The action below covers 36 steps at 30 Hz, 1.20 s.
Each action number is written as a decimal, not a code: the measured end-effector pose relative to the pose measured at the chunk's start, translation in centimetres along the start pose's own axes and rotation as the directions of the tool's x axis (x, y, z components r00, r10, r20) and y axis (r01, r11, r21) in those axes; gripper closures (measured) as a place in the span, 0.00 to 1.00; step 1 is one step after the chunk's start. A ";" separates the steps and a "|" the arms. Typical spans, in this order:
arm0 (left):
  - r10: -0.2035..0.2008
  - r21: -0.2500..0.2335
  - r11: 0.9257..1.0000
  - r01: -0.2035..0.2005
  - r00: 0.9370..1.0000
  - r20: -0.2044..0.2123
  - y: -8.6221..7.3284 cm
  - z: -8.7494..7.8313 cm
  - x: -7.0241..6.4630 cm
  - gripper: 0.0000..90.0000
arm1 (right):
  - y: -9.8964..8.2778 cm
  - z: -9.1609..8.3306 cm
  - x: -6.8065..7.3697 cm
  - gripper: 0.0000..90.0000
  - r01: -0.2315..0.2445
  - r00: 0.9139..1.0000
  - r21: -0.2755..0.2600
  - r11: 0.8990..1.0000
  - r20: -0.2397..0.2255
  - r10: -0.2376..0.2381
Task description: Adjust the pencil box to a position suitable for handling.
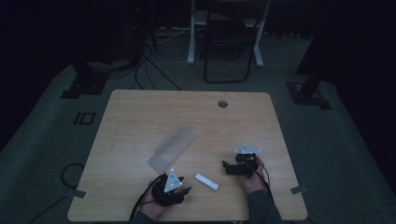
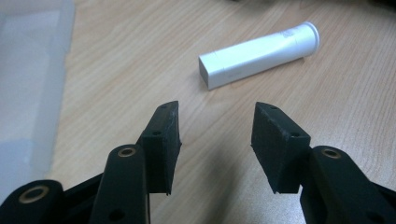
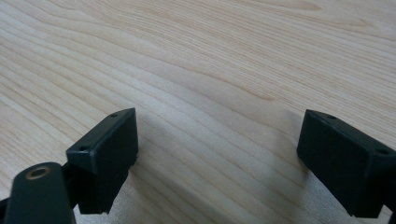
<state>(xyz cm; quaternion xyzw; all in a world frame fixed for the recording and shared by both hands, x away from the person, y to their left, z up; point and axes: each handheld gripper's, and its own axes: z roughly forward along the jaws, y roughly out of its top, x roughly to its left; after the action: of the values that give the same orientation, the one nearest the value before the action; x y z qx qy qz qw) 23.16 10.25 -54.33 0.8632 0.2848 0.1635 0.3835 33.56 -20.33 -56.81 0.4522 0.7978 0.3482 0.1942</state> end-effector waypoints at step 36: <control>-0.002 -0.053 0.999 -0.002 0.997 -0.076 2.7 -2.2 3.9 0.64 | 0.0 0.0 0.1 0.14 -0.006 1.000 0.000 1.000 0.005 0.006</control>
<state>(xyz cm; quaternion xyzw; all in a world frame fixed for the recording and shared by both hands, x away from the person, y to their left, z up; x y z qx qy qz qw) 26.07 12.43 -50.62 0.8458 0.2948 0.2039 0.3951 33.49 -20.29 -56.80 0.4553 0.7961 0.3478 0.1950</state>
